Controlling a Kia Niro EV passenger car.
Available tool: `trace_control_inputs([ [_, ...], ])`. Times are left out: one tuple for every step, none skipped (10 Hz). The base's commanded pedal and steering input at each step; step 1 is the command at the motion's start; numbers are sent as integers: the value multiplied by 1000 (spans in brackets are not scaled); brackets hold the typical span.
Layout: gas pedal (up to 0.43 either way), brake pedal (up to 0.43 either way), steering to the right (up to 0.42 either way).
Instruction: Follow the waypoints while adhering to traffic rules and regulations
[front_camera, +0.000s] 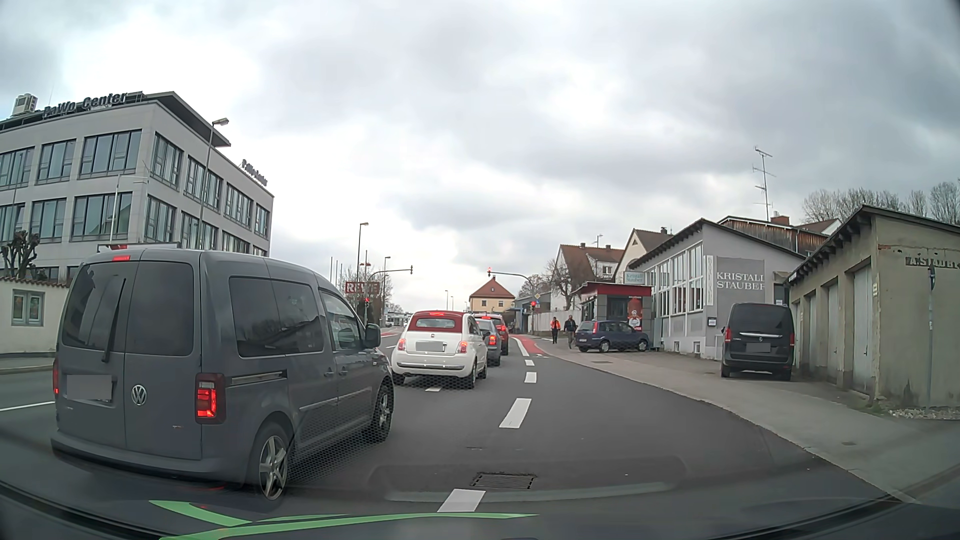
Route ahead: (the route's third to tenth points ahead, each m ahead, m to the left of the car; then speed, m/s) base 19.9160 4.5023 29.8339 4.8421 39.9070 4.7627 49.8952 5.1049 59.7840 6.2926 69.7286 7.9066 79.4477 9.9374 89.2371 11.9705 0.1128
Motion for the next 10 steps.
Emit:
trace_control_inputs([
  [0,195,-219],
  [0,201,-219],
  [0,201,-219],
  [0,207,-219],
  [0,213,-219],
  [0,213,-219],
  [0,213,-219],
  [0,213,-219],
  [0,220,-219],
  [0,220,-219],
])
